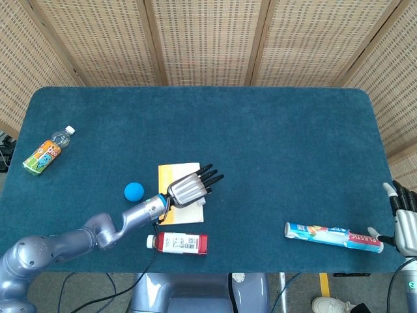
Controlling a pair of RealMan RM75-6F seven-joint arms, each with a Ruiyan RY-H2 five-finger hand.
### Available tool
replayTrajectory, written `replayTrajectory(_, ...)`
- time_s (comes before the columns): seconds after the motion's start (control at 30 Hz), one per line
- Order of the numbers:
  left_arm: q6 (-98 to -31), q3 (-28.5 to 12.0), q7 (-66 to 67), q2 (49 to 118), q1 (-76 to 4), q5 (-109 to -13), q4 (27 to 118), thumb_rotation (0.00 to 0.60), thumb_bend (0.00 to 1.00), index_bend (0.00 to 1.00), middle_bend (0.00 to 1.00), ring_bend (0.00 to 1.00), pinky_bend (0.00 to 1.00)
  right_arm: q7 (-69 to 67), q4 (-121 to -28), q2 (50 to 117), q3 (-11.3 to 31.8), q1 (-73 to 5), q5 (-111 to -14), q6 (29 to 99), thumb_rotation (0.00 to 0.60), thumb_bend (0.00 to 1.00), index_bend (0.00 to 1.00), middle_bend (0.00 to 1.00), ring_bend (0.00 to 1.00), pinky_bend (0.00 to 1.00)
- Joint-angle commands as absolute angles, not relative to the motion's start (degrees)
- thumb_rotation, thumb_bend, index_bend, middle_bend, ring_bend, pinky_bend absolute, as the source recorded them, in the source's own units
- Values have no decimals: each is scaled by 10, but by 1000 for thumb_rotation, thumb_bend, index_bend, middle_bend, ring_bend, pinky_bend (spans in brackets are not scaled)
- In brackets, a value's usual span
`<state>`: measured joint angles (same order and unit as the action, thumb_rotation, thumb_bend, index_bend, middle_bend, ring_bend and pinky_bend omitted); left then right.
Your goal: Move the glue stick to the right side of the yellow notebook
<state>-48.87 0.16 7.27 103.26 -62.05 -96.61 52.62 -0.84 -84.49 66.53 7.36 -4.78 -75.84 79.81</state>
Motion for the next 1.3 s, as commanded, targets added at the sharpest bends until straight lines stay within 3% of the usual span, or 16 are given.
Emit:
replayTrajectory(0.03,-510,18,27,1063,-638,-995,475,600,427,616,0,0,0,-5,-841,668,76,-48,-754,797,600,0,66,0,0,0)
replayTrajectory(0.57,-544,53,-75,1118,-664,-1032,346,600,426,610,0,0,0,6,-823,677,83,-50,-734,791,600,0,66,0,0,0)
replayTrajectory(1.3,-556,68,-79,1135,-678,-1037,312,600,424,603,0,0,0,6,-822,676,84,-49,-732,789,600,0,66,0,0,0)
